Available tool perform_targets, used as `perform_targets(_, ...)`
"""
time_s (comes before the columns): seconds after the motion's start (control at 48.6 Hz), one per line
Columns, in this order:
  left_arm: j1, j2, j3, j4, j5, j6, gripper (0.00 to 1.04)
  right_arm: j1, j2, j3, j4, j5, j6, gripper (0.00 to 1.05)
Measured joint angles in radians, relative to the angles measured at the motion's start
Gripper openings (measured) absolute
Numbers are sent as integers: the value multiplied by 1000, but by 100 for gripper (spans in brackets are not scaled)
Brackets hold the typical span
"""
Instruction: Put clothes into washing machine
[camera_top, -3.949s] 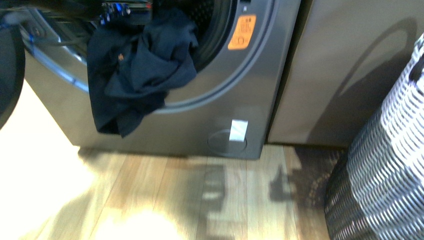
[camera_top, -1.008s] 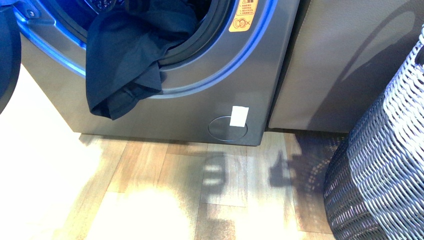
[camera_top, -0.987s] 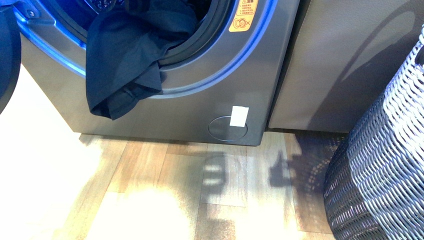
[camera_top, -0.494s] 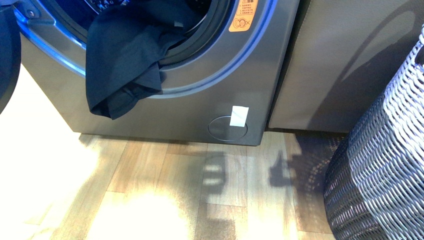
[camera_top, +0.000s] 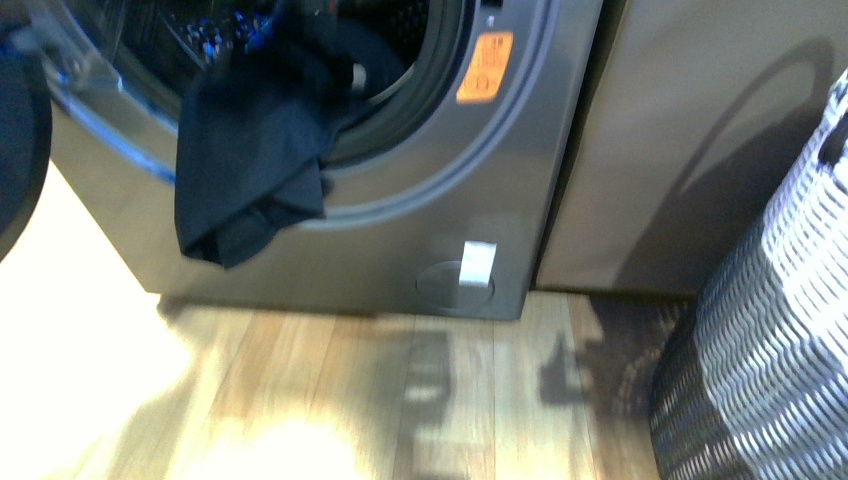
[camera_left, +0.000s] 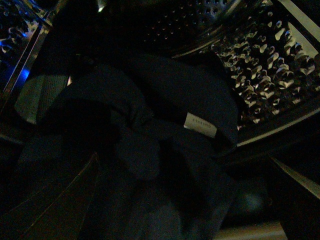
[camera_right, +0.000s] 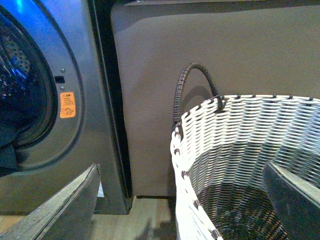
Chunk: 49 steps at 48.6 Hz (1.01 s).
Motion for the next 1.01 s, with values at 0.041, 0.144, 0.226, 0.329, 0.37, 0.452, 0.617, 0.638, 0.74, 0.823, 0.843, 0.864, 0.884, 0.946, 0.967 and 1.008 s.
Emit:
perform_targets(0.041,0,-34,-53,18,3,-4,98,0,0,0,0,0,0,97)
perform_targets(0.144,-5,-126,-156,50,8,-19,98,0,0,0,0,0,0,97)
perform_targets(0.226,-14,-219,-239,59,21,-29,98,0,0,0,0,0,0,97)
perform_targets(0.329,-39,-375,-374,58,33,-45,98,0,0,0,0,0,0,97)
perform_targets(0.37,-47,-430,-417,50,37,-50,98,0,0,0,0,0,0,97)
perform_targets(0.452,-59,-549,-486,13,40,-60,98,0,0,0,0,0,0,97)
perform_targets(0.617,-71,-774,-591,-42,39,-85,98,0,0,0,0,0,0,97)
perform_targets(0.638,-72,-799,-603,-46,39,-86,98,0,0,0,0,0,0,97)
perform_targets(0.74,-82,-929,-667,-74,30,-97,98,0,0,0,0,0,0,97)
perform_targets(0.823,-119,-1055,-734,-118,-151,-48,87,0,0,0,0,0,0,97)
perform_targets(0.843,-124,-1092,-757,-139,-205,-36,84,0,0,0,0,0,0,97)
perform_targets(0.864,-127,-1130,-783,-158,-240,-23,80,0,0,0,0,0,0,97)
perform_targets(0.884,-131,-1171,-809,-178,-266,-18,76,0,0,0,0,0,0,97)
perform_targets(0.946,-132,-1300,-886,-241,-288,0,66,0,0,0,0,0,0,97)
perform_targets(0.967,-129,-1339,-910,-248,-286,3,62,0,0,0,0,0,0,97)
perform_targets(1.008,-118,-1399,-948,-249,-280,8,55,0,0,0,0,0,0,97)
